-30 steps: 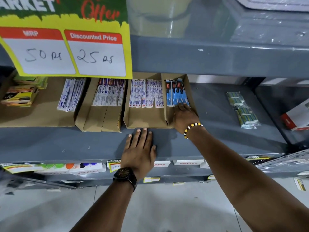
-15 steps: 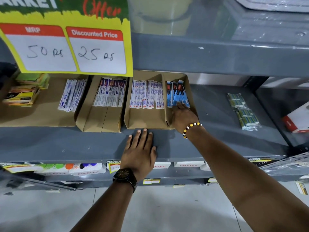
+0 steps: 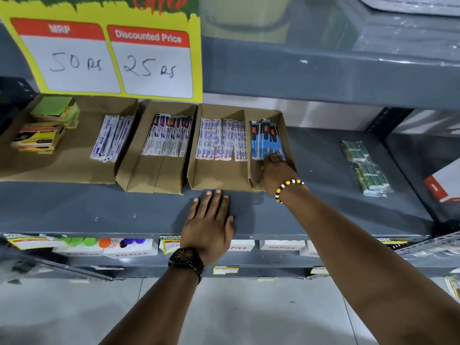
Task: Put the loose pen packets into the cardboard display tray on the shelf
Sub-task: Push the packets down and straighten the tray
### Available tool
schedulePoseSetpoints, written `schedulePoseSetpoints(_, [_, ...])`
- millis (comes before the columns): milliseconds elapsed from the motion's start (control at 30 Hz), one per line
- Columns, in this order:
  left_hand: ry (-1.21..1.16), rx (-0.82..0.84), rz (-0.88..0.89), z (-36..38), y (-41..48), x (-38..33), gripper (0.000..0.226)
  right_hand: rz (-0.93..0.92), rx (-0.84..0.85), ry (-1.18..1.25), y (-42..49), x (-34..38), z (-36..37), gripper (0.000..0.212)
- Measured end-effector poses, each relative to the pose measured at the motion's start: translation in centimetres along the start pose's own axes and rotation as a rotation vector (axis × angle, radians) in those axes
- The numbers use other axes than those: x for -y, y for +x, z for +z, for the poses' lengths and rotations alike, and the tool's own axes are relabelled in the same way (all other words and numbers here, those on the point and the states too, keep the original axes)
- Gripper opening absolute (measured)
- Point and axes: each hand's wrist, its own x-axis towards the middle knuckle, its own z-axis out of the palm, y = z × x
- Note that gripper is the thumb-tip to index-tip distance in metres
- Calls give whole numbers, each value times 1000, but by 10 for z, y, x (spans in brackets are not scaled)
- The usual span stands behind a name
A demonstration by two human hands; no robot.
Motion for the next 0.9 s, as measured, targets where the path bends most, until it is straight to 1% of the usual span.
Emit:
schedulePoseSetpoints(167, [-29,-16,20,-1,0,3,57,13,11,22,1,-3,-2,60])
schedulePoseSetpoints(267, [-2,-11,27,-1,-1,3,56,16,19,22,-2,-3,-3,60])
schedulePoseSetpoints(333, [4,-7,23,-1,0,1,56,16,7,79,-2,-3,-6,61])
schedulePoseSetpoints(400, [-11,-7,20,-1,0,2,57,15,-49,193,-3,-3,-11,62])
schedulePoseSetpoints(533, [-76,14,28,-4,1,6,57,-49,-212,396,-29,-1,-29,54])
schedulePoseSetpoints(600, [-79,20,31,-7,1,5,57,-97,-332,449,-53,4,-29,51])
schedulePoseSetpoints(667, [-80,21,24,-7,1,4,57,-155,-432,448,-75,9,-22,47])
schedulePoseSetpoints(733, [-104,10,18,-7,2,3,56,-222,-466,452,-88,13,-13,45])
schedulePoseSetpoints(800, [-142,-21,25,-8,3,6,56,-276,-465,495,-98,20,-6,44])
schedulePoseSetpoints(900, [-195,-47,60,-15,7,8,55,-274,-454,543,-113,28,2,45])
